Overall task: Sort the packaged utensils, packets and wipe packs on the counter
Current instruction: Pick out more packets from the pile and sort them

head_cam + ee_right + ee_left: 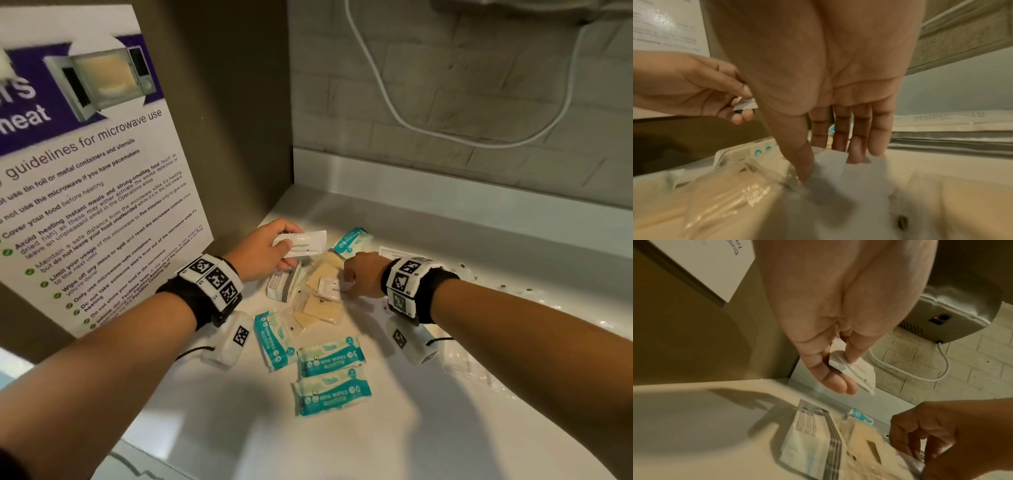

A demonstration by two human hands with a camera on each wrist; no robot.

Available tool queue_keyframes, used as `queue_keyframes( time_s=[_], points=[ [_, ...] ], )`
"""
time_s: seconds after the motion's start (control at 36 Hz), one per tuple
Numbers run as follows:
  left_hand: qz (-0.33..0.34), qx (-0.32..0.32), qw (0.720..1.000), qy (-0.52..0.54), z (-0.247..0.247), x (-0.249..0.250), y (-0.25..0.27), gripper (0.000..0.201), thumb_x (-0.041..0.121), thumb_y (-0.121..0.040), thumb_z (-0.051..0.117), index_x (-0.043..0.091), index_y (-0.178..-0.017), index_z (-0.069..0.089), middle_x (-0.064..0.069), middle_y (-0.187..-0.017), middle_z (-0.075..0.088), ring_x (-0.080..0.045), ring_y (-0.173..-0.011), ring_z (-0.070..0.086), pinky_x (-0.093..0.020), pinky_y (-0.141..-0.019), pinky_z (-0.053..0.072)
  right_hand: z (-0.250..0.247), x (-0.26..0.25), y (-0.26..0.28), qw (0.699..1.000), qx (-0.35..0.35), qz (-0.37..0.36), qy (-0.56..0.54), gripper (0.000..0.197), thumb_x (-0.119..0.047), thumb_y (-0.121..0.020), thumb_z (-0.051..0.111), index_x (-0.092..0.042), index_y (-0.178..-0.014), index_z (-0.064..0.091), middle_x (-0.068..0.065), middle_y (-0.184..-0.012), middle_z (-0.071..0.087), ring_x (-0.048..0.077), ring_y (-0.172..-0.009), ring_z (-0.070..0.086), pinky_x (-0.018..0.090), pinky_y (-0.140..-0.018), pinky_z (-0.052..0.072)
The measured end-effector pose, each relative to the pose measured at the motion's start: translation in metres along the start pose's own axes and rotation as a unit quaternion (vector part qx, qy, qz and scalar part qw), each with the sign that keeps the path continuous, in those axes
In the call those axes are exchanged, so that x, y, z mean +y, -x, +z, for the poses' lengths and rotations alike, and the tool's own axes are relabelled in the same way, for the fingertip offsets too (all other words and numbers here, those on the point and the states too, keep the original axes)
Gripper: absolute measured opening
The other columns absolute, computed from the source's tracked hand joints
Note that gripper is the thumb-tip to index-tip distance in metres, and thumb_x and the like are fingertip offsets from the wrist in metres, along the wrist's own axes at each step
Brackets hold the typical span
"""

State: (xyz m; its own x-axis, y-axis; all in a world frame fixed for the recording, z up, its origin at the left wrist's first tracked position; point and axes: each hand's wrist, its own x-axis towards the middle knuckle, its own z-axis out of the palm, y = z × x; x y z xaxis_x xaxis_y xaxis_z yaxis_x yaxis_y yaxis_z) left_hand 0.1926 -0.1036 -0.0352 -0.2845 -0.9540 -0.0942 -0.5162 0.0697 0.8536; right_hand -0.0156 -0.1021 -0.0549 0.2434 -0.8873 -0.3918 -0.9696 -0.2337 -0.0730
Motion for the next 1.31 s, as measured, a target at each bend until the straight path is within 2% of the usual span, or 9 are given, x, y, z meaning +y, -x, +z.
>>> queue_keyframes(
  time_s=[0.17, 0.33, 0.44, 0.53, 0.69, 0.83, 0.97, 1.08, 1.31],
  points=[
    [0.009, 0.012, 1.0, -0.016, -0.004, -0.005, 0.004, 0.022, 0.005, -0.101, 0.045, 0.014, -0.118, 0.055, -0.008, -0.117, 0.063, -0.021, -0.092, 0.071, -0.026, -0.074, 0.061, -0.013, 0.008, 0.007, 0.997, 0.012, -0.02, -0.069, 0.015, -0.029, -0.081, 0.068, -0.02, -0.087, 0.057, 0.0, -0.094, 0.061, 0.019, -0.088, 0.053, 0.028, -0.077, 0.04],
    [0.014, 0.012, 1.0, -0.016, -0.002, -0.005, 0.004, 0.022, 0.006, -0.101, 0.044, 0.014, -0.119, 0.054, -0.009, -0.115, 0.064, -0.015, -0.085, 0.069, -0.021, -0.07, 0.06, -0.02, 0.014, 0.008, 0.997, 0.036, -0.012, -0.072, 0.011, -0.024, -0.082, 0.066, -0.023, -0.089, 0.057, -0.002, -0.098, 0.06, 0.016, -0.086, 0.052, 0.025, -0.074, 0.039],
    [0.014, 0.015, 1.0, -0.013, -0.002, -0.001, 0.003, 0.022, 0.007, -0.101, 0.044, 0.015, -0.12, 0.054, -0.01, -0.114, 0.066, -0.021, -0.09, 0.07, -0.022, -0.071, 0.06, -0.014, 0.011, 0.004, 0.997, -0.024, 0.024, -0.068, 0.032, -0.027, -0.082, 0.069, -0.019, -0.113, 0.062, -0.001, -0.117, 0.061, 0.018, -0.101, 0.054, 0.027, -0.084, 0.041],
    [0.01, 0.014, 1.0, -0.018, -0.002, 0.002, 0.002, 0.023, 0.008, -0.101, 0.045, 0.017, -0.12, 0.055, -0.009, -0.114, 0.065, -0.025, -0.095, 0.07, -0.034, -0.08, 0.06, -0.005, 0.001, 0.001, 0.997, -0.041, 0.037, -0.054, 0.049, -0.032, -0.081, 0.071, -0.015, -0.125, 0.059, 0.003, -0.122, 0.062, 0.022, -0.109, 0.057, 0.028, -0.087, 0.043],
    [0.012, 0.011, 1.0, -0.014, -0.002, 0.005, 0.003, 0.022, 0.008, -0.101, 0.044, 0.018, -0.117, 0.055, -0.014, -0.109, 0.067, -0.019, -0.082, 0.068, -0.042, -0.083, 0.059, -0.004, -0.018, -0.005, 0.999, -0.008, 0.047, 0.0, 0.041, -0.035, -0.092, 0.06, -0.006, -0.121, 0.061, 0.01, -0.116, 0.066, 0.022, -0.094, 0.059, 0.03, -0.083, 0.048],
    [0.001, 0.001, 1.0, -0.004, -0.003, 0.005, 0.007, 0.023, 0.006, -0.101, 0.044, 0.015, -0.119, 0.055, -0.02, -0.106, 0.067, -0.038, -0.09, 0.066, -0.055, -0.087, 0.055, -0.01, -0.025, -0.007, 0.998, 0.005, 0.062, 0.031, 0.053, -0.046, -0.086, 0.064, -0.004, -0.118, 0.06, 0.01, -0.106, 0.065, 0.024, -0.088, 0.059, 0.032, -0.083, 0.051],
    [0.0, 0.004, 1.0, -0.014, -0.006, 0.003, 0.008, 0.023, 0.009, -0.101, 0.045, 0.018, -0.119, 0.055, -0.015, -0.109, 0.068, -0.034, -0.097, 0.069, -0.045, -0.086, 0.058, -0.005, -0.03, -0.01, 0.996, 0.026, 0.078, 0.047, 0.046, -0.036, -0.09, 0.062, -0.005, -0.123, 0.055, 0.007, -0.091, 0.056, 0.023, -0.078, 0.055, 0.03, -0.069, 0.047],
    [0.002, 0.011, 1.0, -0.018, -0.009, 0.0, 0.01, 0.022, 0.01, -0.101, 0.046, 0.02, -0.119, 0.055, -0.011, -0.112, 0.068, -0.027, -0.094, 0.071, -0.04, -0.084, 0.059, -0.006, -0.035, -0.009, 0.997, 0.005, 0.061, 0.039, 0.05, -0.039, -0.089, 0.062, -0.005, -0.124, 0.055, 0.01, -0.108, 0.063, 0.024, -0.084, 0.052, 0.031, -0.078, 0.048],
    [0.015, 0.015, 0.999, -0.032, -0.015, -0.005, 0.011, 0.021, 0.011, -0.102, 0.045, 0.019, -0.118, 0.055, -0.007, -0.116, 0.066, -0.023, -0.092, 0.072, -0.032, -0.078, 0.06, -0.004, -0.017, -0.006, 0.995, -0.018, 0.062, -0.078, 0.045, -0.045, -0.08, 0.07, -0.014, -0.112, 0.066, 0.004, -0.109, 0.066, 0.024, -0.1, 0.059, 0.033, -0.091, 0.047]
  ],
)
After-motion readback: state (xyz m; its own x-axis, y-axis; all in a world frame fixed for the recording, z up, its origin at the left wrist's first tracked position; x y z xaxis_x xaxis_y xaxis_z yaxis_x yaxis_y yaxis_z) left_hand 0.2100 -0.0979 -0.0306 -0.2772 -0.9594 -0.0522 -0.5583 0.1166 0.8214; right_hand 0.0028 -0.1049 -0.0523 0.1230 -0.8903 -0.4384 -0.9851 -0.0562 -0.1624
